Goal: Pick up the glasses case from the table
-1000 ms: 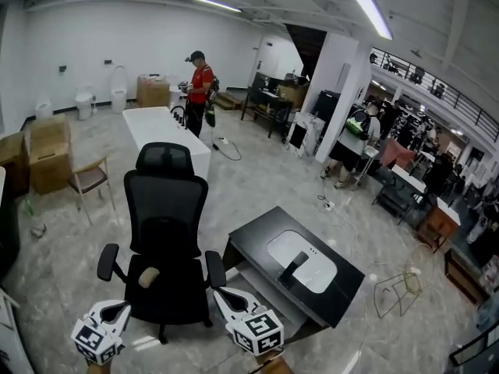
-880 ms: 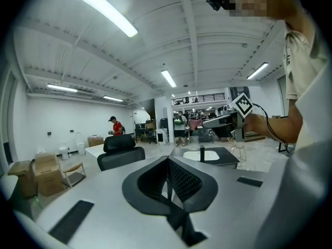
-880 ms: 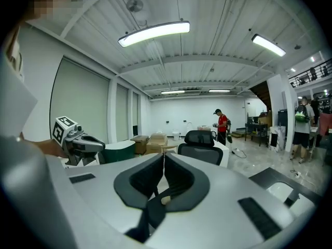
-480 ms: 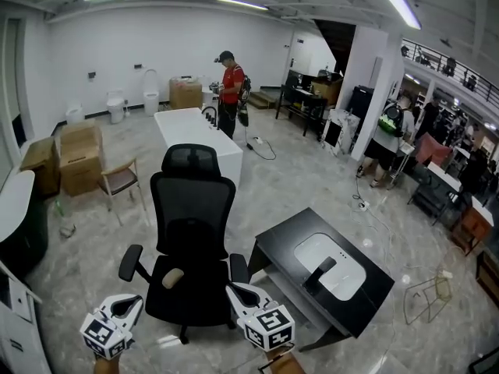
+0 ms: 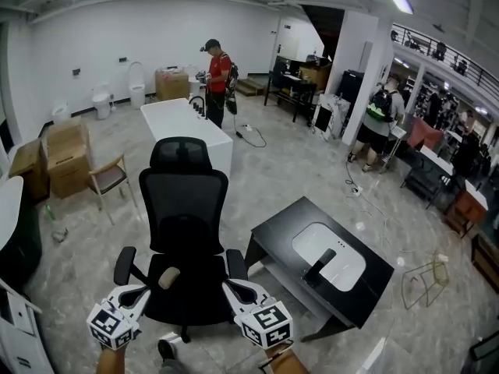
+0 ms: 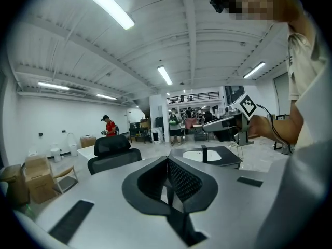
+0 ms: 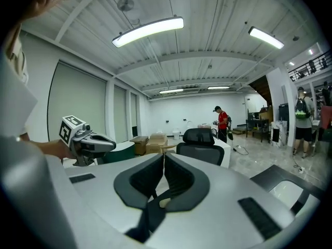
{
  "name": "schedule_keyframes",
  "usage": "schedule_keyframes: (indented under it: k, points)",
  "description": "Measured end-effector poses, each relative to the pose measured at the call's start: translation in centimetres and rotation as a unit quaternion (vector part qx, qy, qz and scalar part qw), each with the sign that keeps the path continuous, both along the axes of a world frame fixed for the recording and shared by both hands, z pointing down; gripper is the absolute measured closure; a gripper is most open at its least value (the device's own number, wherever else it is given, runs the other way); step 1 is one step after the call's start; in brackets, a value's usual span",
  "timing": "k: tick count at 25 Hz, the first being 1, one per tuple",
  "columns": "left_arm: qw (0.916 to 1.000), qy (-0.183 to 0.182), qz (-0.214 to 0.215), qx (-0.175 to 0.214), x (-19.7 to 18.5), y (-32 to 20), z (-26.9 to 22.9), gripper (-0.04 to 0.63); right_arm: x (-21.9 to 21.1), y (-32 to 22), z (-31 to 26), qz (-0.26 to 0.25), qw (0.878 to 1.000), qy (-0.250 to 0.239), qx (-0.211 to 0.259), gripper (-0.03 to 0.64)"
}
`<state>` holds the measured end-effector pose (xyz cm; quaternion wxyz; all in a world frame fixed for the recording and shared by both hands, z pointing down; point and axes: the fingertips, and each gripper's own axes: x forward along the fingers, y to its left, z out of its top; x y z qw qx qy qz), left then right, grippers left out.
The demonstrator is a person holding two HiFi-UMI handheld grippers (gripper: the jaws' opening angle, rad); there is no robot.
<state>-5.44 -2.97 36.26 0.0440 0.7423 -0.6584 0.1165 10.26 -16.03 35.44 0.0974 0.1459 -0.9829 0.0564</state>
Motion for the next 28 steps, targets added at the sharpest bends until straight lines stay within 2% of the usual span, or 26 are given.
schedule_keyframes:
  k: [7, 16, 28]
  points:
    - [0.9978, 0.024, 0.062, -0.001, -4.9, -6.8, 2.5, 0.58, -3.2, -3.6, 1.6, 0.059, 0.998, 0.033, 0.002, 0.592]
    - [0.9926, 0.037, 0.114, -0.022, -13.7, -14.2, 5.4, 0.58, -11.1, -8.1, 3.3, 0.11, 0.993, 0.048, -0.007, 0.592]
    - [0.9824, 0.059, 0.169, -0.053, -19.3, -21.9, 9.2, 0.578, -16.5, -13.7, 4.6, 0.164, 0.985, 0.057, -0.013, 0.592]
